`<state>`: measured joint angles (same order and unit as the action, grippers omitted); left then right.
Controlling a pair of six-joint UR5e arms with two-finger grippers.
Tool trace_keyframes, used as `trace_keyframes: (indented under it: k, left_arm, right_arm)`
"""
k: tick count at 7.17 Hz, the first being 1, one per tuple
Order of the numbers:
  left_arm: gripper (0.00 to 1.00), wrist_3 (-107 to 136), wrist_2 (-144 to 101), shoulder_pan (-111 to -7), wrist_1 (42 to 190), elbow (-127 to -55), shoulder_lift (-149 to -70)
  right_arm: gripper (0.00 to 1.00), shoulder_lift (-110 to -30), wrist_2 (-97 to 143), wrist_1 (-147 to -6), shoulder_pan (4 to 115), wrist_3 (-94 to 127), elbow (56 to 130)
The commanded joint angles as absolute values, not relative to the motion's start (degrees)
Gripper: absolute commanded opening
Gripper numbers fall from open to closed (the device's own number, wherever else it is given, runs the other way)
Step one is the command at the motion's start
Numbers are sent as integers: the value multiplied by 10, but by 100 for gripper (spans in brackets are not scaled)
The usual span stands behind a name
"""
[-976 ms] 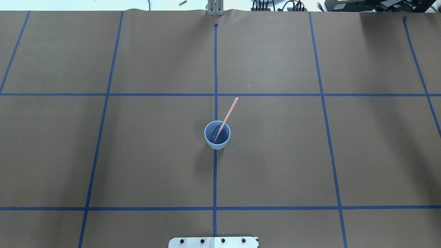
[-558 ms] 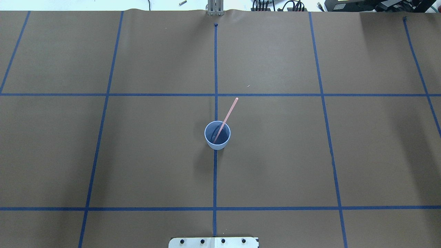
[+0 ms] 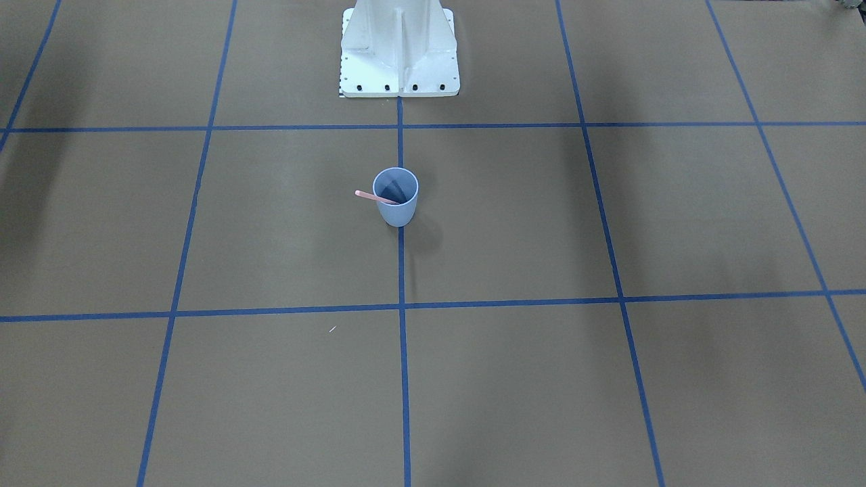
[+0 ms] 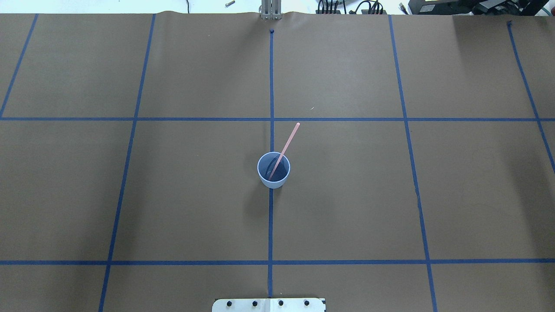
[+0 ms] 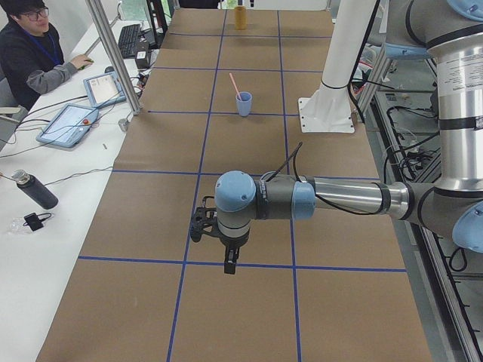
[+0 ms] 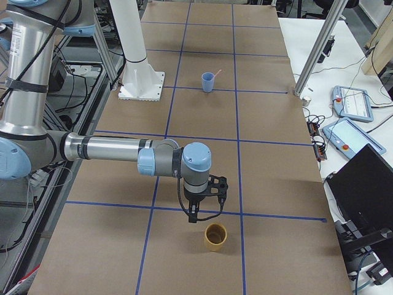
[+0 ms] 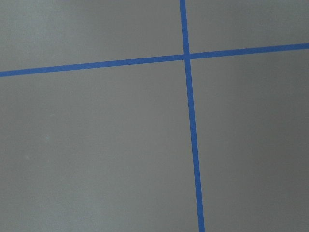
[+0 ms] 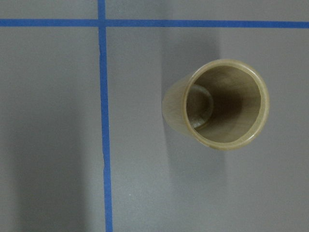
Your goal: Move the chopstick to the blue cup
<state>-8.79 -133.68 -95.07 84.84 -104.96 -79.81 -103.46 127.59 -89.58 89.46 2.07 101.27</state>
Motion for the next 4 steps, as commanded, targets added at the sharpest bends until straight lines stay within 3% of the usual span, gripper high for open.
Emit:
trace_keyframes:
  k: [1,4]
  left_arm:
    - [99,-88,-1337,-950,848,-1049,-797]
    - [99,-88,-1337,-950,848,-1048,-797]
  right_arm:
    - [100,-1034,1276,-895,895,20,1004]
    - [100,-1034,1278,-895,894,22,999]
